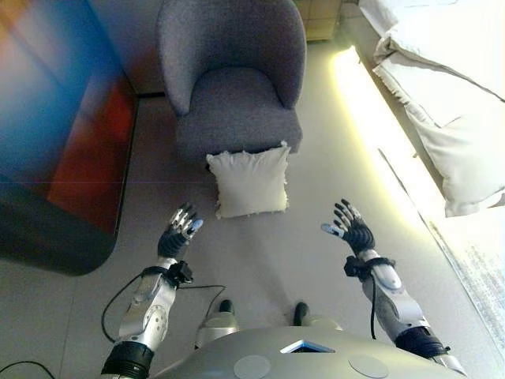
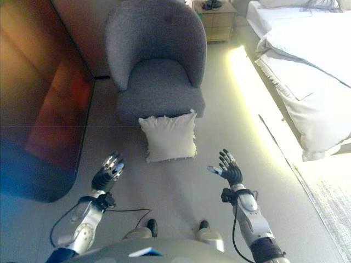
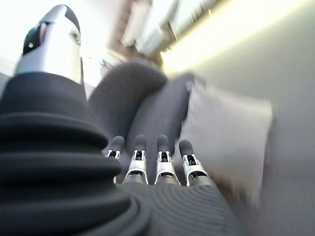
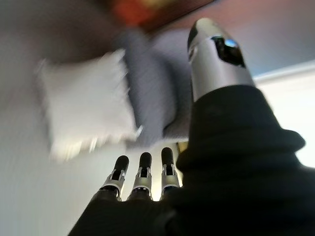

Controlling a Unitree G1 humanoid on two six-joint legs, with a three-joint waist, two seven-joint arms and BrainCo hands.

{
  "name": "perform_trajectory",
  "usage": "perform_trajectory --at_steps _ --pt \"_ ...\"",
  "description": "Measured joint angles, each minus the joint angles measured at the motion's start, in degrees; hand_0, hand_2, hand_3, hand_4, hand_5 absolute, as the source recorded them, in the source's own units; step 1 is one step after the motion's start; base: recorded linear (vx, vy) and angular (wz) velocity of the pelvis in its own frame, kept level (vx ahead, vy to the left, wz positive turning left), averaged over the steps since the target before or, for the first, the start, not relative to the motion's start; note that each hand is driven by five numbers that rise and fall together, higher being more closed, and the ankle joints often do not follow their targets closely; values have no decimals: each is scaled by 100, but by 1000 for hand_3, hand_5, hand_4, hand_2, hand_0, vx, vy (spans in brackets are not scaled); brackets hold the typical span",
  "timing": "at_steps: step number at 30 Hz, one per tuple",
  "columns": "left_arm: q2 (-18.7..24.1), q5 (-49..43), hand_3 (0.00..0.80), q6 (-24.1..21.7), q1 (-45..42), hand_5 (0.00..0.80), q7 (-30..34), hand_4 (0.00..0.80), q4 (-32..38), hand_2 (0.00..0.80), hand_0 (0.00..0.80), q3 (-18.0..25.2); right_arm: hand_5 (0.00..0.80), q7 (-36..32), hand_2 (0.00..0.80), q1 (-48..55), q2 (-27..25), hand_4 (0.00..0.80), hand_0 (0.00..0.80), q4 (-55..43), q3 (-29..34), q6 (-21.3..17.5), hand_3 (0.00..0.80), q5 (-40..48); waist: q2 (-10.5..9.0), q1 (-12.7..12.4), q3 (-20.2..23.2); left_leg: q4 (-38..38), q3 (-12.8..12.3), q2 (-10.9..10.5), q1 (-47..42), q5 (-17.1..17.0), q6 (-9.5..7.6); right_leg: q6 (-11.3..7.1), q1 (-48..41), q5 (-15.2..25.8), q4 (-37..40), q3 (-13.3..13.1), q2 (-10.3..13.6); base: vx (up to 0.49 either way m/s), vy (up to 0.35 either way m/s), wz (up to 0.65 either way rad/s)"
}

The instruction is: Pick up the cushion and take it to the sofa

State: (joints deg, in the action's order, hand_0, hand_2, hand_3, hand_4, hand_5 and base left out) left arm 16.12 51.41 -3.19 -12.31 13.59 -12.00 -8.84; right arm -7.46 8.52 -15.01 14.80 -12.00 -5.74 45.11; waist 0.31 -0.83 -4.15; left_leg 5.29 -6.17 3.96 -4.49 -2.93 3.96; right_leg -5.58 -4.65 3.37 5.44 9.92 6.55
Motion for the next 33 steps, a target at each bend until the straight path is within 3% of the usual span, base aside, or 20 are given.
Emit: perform_trajectory --at_steps 6,9,13,20,33 --pt "-568 2004 0 637 82 0 1292 0 -60 0 0 -192 0 -1863 0 -11 793 0 0 103 -64 783 0 2694 2 5 -1 -19 -16 -3 0 -8 13 11 3 7 -8 -2 2 -6 0 0" --pt "-568 2289 0 680 59 0 1807 0 -60 0 0 -243 0 -2561 0 -12 752 0 0 100 -113 867 0 3127 2 4 -1 -19 -20 -3 6 -13 21 11 11 7 -11 -4 3 -26 0 0" --pt "-607 2714 0 1065 -17 0 2441 0 -66 0 0 -140 0 -3158 0 -11 736 0 0 123 -9 1065 0 3340 -6 3 7 -8 -33 3 6 10 9 2 14 1 -13 -11 1 19 -9 0" --pt "-611 2881 0 1178 -71 0 2531 0 -84 0 0 -94 0 -3175 0 53 749 0 0 138 2 1328 0 3480 -81 1 91 -20 -50 4 -34 10 14 19 -17 13 -19 -25 -3 10 -3 -1" --pt "-589 2861 0 1136 -165 0 2485 0 -84 0 0 -93 0 -2959 0 94 735 0 0 145 -23 1334 0 3471 -61 2 265 4 -130 25 -72 19 20 3 -11 5 -16 -82 -14 0 1 -2"
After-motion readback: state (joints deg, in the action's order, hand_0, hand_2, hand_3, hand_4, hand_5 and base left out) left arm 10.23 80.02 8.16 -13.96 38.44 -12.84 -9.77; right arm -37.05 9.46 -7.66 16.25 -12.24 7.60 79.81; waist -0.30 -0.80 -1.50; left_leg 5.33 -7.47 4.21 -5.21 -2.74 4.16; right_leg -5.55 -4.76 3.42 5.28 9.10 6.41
